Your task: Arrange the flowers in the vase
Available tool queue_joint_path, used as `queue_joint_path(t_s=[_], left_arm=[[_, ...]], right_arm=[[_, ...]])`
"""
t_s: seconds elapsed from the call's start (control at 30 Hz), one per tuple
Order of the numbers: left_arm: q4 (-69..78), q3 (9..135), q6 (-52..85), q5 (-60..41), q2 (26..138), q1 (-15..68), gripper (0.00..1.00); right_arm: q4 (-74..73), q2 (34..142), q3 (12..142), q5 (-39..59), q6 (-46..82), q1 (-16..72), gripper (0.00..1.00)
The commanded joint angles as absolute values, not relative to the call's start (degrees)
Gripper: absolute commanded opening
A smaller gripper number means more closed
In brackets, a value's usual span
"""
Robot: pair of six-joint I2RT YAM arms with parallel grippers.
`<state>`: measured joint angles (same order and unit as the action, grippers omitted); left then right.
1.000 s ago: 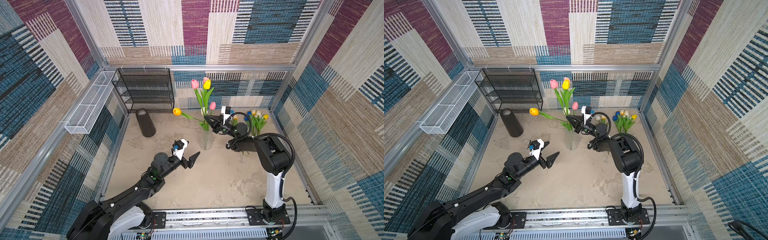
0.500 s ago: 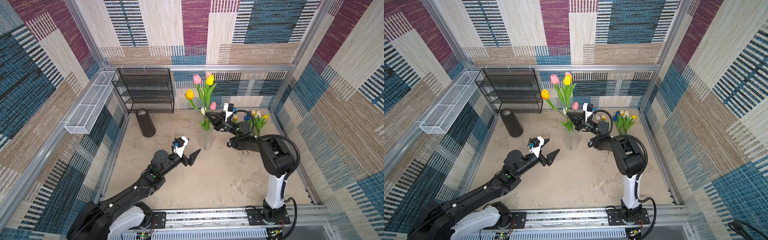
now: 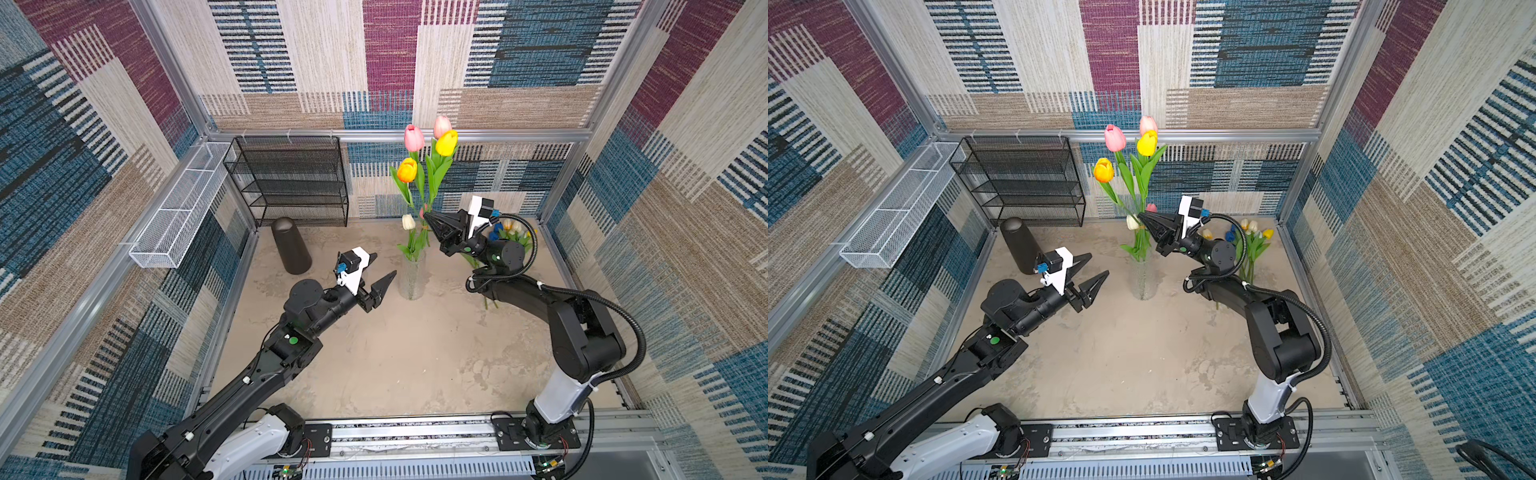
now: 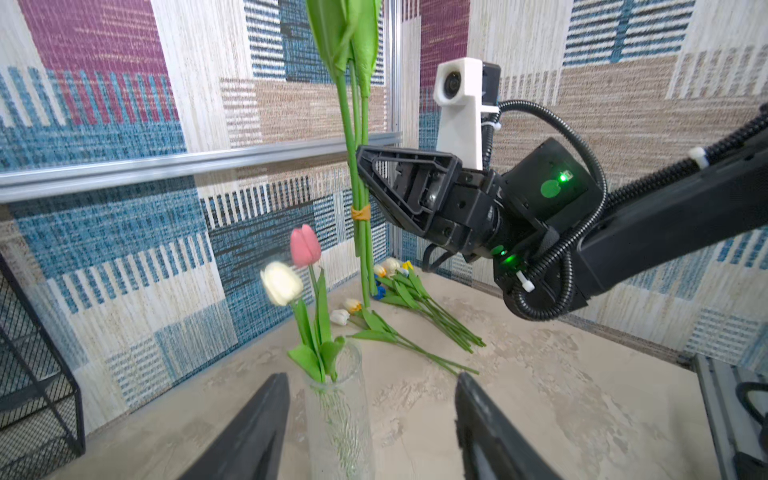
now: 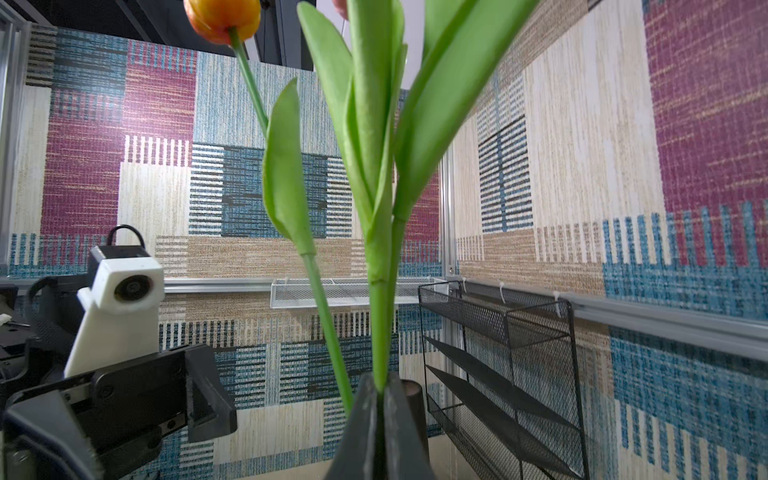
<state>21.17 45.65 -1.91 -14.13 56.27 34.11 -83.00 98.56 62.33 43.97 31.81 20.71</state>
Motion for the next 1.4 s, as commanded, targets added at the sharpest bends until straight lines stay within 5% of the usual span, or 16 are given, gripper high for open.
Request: queue_joint_path(t_s=[0.0, 0.23, 0.73, 0.83, 1.2, 1.37], left_arm=[[16.3, 51.7, -2.3, -18.3, 59.3, 33.0, 0.56], [14.0, 64.4, -0.5, -26.8, 68.8, 31.8, 0.35], [14.7, 72.0, 0.4, -30.4, 77.0, 31.7, 0.18], [13.0, 73.0, 0.0, -29.8, 76.9, 31.6, 0.04], [11.3, 72.8, 1.0, -32.7, 76.9, 31.3, 0.24], [11.8, 73.1, 2.0, -34.7, 77.6, 31.3, 0.20]], right_arm=[[-86.2, 96.7, 61.0, 45.5, 30.8, 21.0, 0.00], [-83.3, 97.4, 60.5, 47.1, 29.2, 21.3, 0.00], [-79.1, 100.6, 61.9, 51.4, 27.7, 23.1, 0.00], [-77.4, 100.3, 61.6, 52.9, 26.2, 23.4, 0.00], [-65.8, 96.9, 62.0, 54.3, 16.8, 24.8, 0.00], [-62.2, 95.7, 62.1, 54.1, 13.8, 25.8, 0.00]])
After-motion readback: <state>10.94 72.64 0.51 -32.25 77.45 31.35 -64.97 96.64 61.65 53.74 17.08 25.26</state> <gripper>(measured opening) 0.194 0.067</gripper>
